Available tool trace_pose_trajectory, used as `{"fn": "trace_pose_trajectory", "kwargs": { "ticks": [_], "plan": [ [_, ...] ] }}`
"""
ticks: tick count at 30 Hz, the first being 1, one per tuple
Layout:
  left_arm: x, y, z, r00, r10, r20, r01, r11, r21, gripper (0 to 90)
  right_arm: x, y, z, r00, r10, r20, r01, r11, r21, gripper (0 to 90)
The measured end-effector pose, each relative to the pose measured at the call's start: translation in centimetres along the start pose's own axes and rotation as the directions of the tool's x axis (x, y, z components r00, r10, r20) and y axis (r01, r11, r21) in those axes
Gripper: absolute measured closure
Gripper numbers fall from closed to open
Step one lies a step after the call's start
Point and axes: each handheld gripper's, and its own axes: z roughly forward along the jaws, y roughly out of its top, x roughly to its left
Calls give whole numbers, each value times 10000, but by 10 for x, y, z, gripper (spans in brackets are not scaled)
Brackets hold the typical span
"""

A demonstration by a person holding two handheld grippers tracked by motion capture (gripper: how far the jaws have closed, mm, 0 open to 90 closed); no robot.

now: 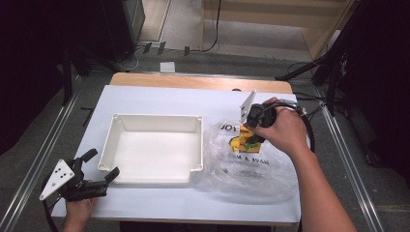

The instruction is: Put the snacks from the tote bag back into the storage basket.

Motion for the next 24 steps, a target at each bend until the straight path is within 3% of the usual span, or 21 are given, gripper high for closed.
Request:
{"fn": "trace_pose_trajectory", "kwargs": {
  "ticks": [18, 20, 24],
  "plan": [
    [0, 0, 0, 10000, -5, 29, 5, 10000, -14, 0, 2, 26, -11, 9983, -579, 43, 580, 9981, -187, 520],
    [0, 0, 0, 10000, -6, 28, 6, 10000, -13, 0, 4, 29, -13, 9995, -321, -62, 321, 9995, -58, 520],
    [0, 0, 0, 10000, -6, 27, 6, 10000, -24, 0, 3, 35, -14, 9987, -505, -22, 504, 9987, -111, 520]
  ]
}}
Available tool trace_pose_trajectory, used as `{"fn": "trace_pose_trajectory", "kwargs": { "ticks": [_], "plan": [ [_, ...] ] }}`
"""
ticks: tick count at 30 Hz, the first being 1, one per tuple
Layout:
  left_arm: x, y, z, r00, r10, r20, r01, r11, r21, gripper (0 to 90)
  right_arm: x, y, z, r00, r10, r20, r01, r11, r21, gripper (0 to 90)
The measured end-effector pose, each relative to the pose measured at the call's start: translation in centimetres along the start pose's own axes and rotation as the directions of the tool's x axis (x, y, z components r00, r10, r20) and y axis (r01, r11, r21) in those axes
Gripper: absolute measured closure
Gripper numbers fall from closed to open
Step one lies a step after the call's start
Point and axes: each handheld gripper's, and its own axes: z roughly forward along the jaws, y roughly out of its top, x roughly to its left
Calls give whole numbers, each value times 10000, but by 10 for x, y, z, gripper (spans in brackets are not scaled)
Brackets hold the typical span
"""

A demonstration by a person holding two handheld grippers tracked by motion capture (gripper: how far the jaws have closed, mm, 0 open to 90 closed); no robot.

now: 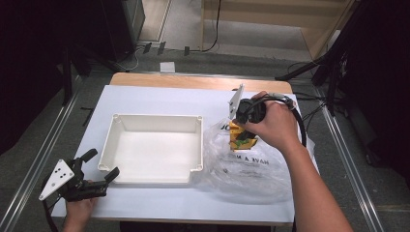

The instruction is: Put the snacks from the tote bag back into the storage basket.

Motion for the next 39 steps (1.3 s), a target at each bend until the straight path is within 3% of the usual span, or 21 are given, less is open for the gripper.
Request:
{"fn": "trace_pose_trajectory", "kwargs": {
  "ticks": [6, 16, 39],
  "plan": [
    [0, 0, 0, 10000, 22, 12, -22, 10000, 14, 0, -1, 11, -3, 9997, -239, 6, 239, 9996, -148, 521],
    [0, 0, 0, 10000, 27, 38, -27, 10000, 3, 0, -1, 25, -6, 9999, -113, -66, 111, 9997, -231, 522],
    [-2, 0, 1, 9998, 179, 75, -180, 9998, 95, 0, -4, 54, -8, 9993, -356, -126, 350, 9984, -455, 523]
  ]
}}
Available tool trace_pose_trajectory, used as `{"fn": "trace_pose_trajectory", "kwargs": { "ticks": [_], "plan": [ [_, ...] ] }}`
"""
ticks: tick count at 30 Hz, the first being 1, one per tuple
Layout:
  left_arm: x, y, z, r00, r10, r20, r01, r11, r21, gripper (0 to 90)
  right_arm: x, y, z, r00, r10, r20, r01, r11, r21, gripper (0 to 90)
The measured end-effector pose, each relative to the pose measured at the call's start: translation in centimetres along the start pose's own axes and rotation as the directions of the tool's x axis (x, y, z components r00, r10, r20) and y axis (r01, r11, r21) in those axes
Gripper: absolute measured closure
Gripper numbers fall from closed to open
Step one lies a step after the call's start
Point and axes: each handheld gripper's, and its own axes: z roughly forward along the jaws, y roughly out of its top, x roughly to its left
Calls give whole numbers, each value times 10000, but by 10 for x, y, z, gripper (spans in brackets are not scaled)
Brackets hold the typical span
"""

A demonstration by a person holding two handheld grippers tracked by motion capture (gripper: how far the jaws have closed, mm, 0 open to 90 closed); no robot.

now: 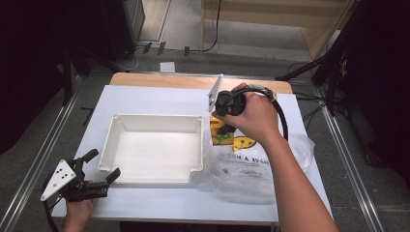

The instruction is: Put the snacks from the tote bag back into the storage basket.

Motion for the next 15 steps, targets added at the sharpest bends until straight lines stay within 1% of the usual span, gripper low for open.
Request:
{"fn": "trace_pose_trajectory", "kwargs": {
  "ticks": [1, 4, 10, 11, 12, 15],
  "plan": [
    [0, 0, 0, 10000, -7, 2, 7, 10000, -5, 0, -1, 2, 0, 9999, -159, 34, 159, 9998, -105, 523],
    [0, 0, 0, 10000, -11, 4, 11, 10000, -11, 0, 0, 5, -2, 10000, -36, 17, 37, 10000, -60, 523],
    [0, 0, 0, 10000, -31, 1, 31, 10000, -26, 0, -2, 13, -3, 9997, -243, 43, 244, 9995, -196, 523],
    [0, 0, 0, 10000, -31, 0, 31, 10000, -27, 0, -1, 14, -4, 9999, -159, 30, 160, 9998, -125, 523],
    [0, 0, 0, 10000, -42, 2, 42, 10000, -30, 0, -2, 15, -3, 9997, -234, 57, 235, 9996, -176, 523],
    [0, 0, 0, 10000, -32, -1, 32, 10000, -27, 0, -1, 18, -3, 9998, -199, 25, 199, 9997, -114, 523]
  ]
}}
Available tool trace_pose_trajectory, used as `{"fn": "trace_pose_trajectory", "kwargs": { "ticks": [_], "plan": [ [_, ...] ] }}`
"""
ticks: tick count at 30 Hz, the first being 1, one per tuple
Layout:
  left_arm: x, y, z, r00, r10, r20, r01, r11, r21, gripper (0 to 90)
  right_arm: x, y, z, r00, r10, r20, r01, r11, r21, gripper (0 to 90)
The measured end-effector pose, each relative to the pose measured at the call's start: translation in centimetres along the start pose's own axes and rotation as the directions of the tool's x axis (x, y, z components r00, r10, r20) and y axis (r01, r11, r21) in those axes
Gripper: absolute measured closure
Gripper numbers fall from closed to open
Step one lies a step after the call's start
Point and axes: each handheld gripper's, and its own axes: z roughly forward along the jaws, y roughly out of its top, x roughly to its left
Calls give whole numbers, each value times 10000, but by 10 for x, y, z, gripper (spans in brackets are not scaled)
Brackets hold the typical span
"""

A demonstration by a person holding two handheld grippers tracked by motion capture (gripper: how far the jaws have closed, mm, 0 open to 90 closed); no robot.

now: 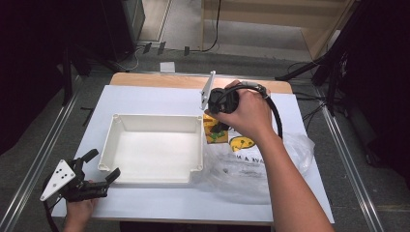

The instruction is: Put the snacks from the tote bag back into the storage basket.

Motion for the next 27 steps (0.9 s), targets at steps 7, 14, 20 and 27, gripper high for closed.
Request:
{"fn": "trace_pose_trajectory", "kwargs": {
  "ticks": [7, 14, 20, 27],
  "plan": [
    [0, 0, 0, 10000, 9, -12, -9, 10000, 5, 0, -2, 5, -2, 9999, -95, 47, 96, 9997, -205, 523],
    [0, 0, 0, 10000, 22, -3, -22, 10000, 7, 0, -2, 12, -2, 10000, -60, 54, 61, 9998, -204, 524],
    [0, 0, 0, 10000, 2, -10, -2, 10000, 4, 0, -1, 17, -3, 10000, 7, 43, -6, 9999, -152, 524],
    [0, 0, 0, 10000, 26, 9, -26, 10000, -2, 0, -2, 25, -2, 9999, -113, 30, 113, 9996, -252, 524]
  ]
}}
